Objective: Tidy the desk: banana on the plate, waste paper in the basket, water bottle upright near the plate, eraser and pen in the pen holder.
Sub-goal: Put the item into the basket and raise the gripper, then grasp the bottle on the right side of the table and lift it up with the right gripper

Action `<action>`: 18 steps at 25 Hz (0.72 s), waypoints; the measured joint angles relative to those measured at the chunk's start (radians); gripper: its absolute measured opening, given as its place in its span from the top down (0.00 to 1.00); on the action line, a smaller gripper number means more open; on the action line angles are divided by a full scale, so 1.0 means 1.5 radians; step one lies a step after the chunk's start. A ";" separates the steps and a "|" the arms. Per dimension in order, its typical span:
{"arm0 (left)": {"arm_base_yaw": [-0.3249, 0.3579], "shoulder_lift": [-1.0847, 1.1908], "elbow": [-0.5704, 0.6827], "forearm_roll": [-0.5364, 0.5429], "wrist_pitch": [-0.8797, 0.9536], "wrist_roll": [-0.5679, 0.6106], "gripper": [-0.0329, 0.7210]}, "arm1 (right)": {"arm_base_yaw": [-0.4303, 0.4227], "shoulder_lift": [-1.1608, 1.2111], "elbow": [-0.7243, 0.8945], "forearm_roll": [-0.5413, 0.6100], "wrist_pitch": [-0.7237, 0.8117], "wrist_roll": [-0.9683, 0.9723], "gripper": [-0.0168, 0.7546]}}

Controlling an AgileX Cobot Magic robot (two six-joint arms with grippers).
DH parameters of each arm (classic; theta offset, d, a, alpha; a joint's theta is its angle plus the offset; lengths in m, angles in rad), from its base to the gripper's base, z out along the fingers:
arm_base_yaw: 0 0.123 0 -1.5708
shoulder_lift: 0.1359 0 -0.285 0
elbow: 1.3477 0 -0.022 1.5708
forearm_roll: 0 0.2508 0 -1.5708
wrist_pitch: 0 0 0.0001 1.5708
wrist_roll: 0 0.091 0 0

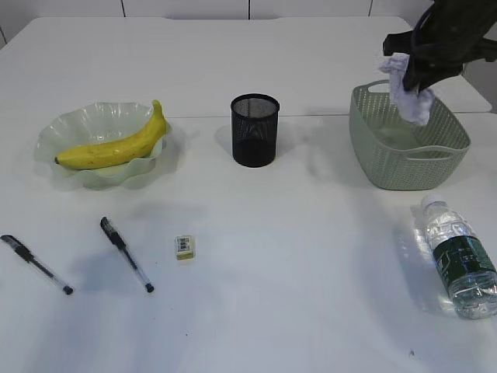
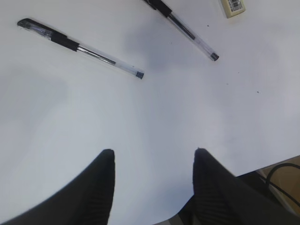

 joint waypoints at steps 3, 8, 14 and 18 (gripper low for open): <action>0.000 0.000 0.000 0.000 0.000 0.000 0.46 | 0.000 0.013 0.000 -0.004 -0.003 0.006 0.65; 0.000 0.000 0.000 -0.001 0.000 0.000 0.46 | 0.000 0.018 -0.012 -0.005 -0.008 0.025 0.50; 0.000 0.000 0.000 -0.001 0.000 0.000 0.46 | 0.000 0.018 -0.075 -0.005 0.043 0.031 0.48; 0.000 0.000 0.000 -0.001 0.000 0.000 0.46 | 0.000 0.018 -0.098 -0.003 0.118 0.031 0.48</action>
